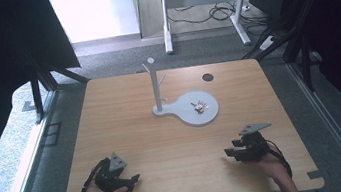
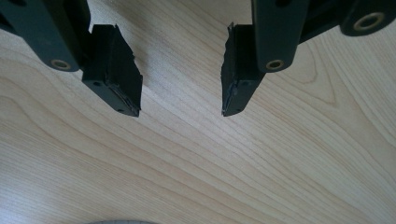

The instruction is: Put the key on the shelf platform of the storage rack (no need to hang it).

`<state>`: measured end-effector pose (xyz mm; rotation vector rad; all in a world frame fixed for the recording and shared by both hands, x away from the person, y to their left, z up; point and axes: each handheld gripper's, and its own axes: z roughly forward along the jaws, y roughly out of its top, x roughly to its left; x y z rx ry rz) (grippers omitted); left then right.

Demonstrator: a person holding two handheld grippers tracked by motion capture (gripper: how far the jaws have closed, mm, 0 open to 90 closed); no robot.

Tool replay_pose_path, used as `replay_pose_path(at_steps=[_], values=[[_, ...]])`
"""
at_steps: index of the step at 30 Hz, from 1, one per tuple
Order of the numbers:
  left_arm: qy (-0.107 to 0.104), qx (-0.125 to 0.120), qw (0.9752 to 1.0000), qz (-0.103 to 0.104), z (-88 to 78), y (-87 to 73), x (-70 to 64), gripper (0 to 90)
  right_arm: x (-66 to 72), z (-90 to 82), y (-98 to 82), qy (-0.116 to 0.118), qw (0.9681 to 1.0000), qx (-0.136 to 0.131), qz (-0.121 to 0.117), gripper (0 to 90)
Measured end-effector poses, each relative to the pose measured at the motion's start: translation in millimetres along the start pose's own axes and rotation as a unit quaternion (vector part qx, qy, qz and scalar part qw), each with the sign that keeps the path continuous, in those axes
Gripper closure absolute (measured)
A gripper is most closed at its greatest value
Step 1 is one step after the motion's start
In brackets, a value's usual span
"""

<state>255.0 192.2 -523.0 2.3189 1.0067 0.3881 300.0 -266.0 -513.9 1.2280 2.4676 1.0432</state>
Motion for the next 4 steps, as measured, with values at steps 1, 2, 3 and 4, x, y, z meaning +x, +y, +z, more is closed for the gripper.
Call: replay_pose_path(at_steps=[1, 2, 3, 4], values=[[-0.001, 0.000, 1.0000, 0.000, 0.3, 0.0, -0.3, 21.5, -0.1, -0.9, 0.0, -0.003, 1.0000, -0.005, 0.000, 47.6], [-0.001, 0.001, 1.0000, 0.000, 0.6, 0.2, -1.0, 21.5, -0.1, -1.5, 0.1, -0.003, 1.0000, -0.008, 0.002, 47.0], [-0.001, 0.000, 1.0000, 0.000, 0.9, 0.3, -1.4, 21.4, -0.3, -2.1, 0.3, -0.006, 0.9999, -0.012, 0.003, 46.2], [-0.001, 0.000, 1.0000, 0.001, 0.9, 0.6, -1.4, 21.4, -0.4, -2.8, 0.2, -0.008, 0.9999, -0.014, 0.006, 44.8]])
